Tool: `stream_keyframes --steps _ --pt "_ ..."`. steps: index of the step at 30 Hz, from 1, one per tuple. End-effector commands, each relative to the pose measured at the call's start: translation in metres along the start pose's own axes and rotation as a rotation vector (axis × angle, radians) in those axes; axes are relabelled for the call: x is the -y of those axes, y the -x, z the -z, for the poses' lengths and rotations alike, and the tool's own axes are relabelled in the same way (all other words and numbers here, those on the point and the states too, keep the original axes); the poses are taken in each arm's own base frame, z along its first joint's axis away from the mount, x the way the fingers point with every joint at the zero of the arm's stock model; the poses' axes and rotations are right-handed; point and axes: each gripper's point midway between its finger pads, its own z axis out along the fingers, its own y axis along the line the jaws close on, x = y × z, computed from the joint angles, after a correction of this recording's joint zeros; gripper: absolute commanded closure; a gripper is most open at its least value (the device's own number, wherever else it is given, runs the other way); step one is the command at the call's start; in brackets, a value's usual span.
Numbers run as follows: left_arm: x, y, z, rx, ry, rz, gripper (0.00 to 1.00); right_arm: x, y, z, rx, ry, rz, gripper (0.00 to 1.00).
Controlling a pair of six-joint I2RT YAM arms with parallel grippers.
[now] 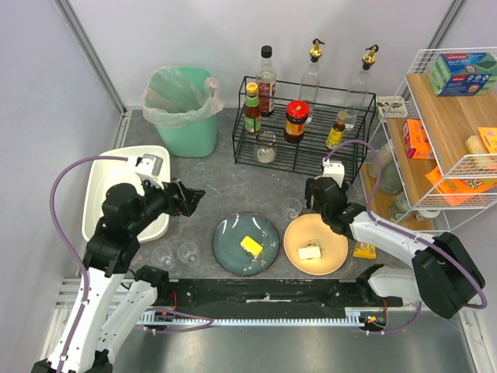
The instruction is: Clear the kitchen counter
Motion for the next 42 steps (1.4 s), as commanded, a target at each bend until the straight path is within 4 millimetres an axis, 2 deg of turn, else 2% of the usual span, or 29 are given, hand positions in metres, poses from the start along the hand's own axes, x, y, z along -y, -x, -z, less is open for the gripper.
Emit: stream_keyframes --steps 1,11,16,31,42 --pt "0.003 0.012 0.004 0.04 -0.002 -0.01 0.13 -0.01 0.052 0.01 0.138 0.019 -0.069 0.57" --pt "0.002 0.011 0.005 0.038 0.004 -0.01 0.13 -0.016 0.078 0.011 0.202 0.025 -0.097 0.59" --pt "0.002 0.011 0.005 0.038 0.004 -0.01 0.13 -0.02 0.085 0.005 0.215 0.014 -0.095 0.59" --pt "0.001 0.011 0.006 0.034 0.011 -0.015 0.13 -0.025 0.1 -0.031 0.197 -0.003 -0.13 0.6" --pt "0.0 0.012 0.005 0.035 0.018 -0.017 0.13 -0.016 0.113 -0.052 0.2 -0.047 -0.135 0.6"
